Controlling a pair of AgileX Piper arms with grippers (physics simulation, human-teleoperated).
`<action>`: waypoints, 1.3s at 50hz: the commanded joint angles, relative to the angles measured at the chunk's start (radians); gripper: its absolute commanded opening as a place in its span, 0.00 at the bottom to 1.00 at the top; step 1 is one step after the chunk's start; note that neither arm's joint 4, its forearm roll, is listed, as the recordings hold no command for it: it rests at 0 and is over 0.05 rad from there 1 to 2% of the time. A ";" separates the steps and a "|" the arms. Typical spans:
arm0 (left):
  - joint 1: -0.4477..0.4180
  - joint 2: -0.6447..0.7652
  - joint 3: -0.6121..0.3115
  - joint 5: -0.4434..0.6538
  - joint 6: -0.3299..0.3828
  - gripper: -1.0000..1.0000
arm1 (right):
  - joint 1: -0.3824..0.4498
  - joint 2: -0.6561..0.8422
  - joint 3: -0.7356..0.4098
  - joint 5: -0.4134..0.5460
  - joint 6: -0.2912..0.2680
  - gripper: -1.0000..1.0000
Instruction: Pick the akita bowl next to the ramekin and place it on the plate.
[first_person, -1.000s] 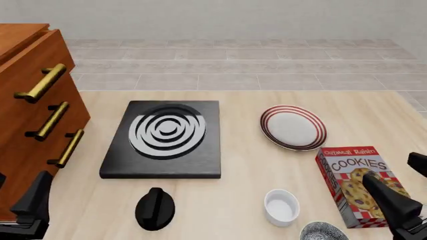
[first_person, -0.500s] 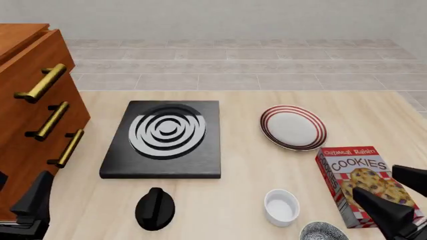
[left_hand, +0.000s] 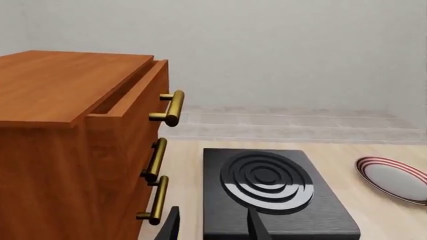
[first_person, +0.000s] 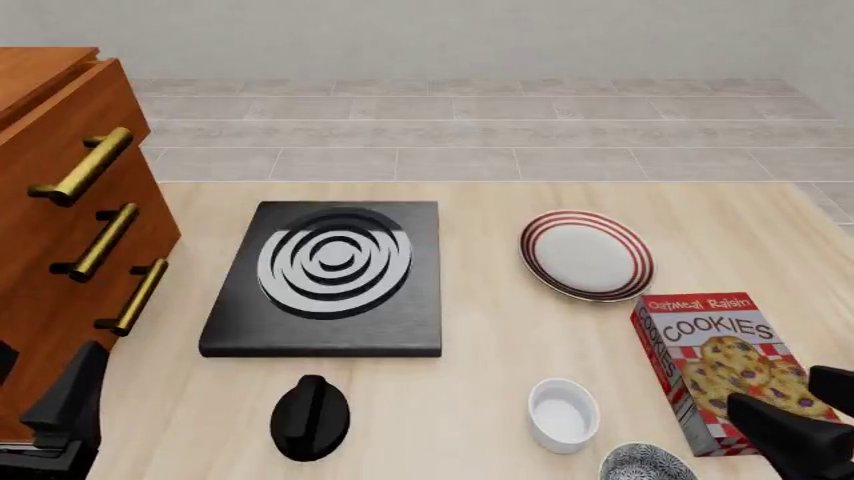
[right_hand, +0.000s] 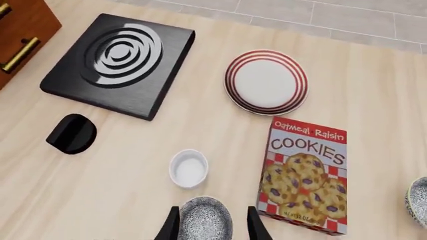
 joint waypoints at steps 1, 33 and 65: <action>-0.003 0.000 0.001 -0.002 -0.004 1.00 | -0.039 -0.012 -0.017 0.056 0.021 1.00; -0.004 0.000 0.001 -0.010 -0.025 1.00 | -0.079 -0.036 0.089 0.079 -0.049 1.00; -0.005 0.001 0.004 -0.015 -0.043 1.00 | -0.061 0.038 0.215 -0.045 -0.027 1.00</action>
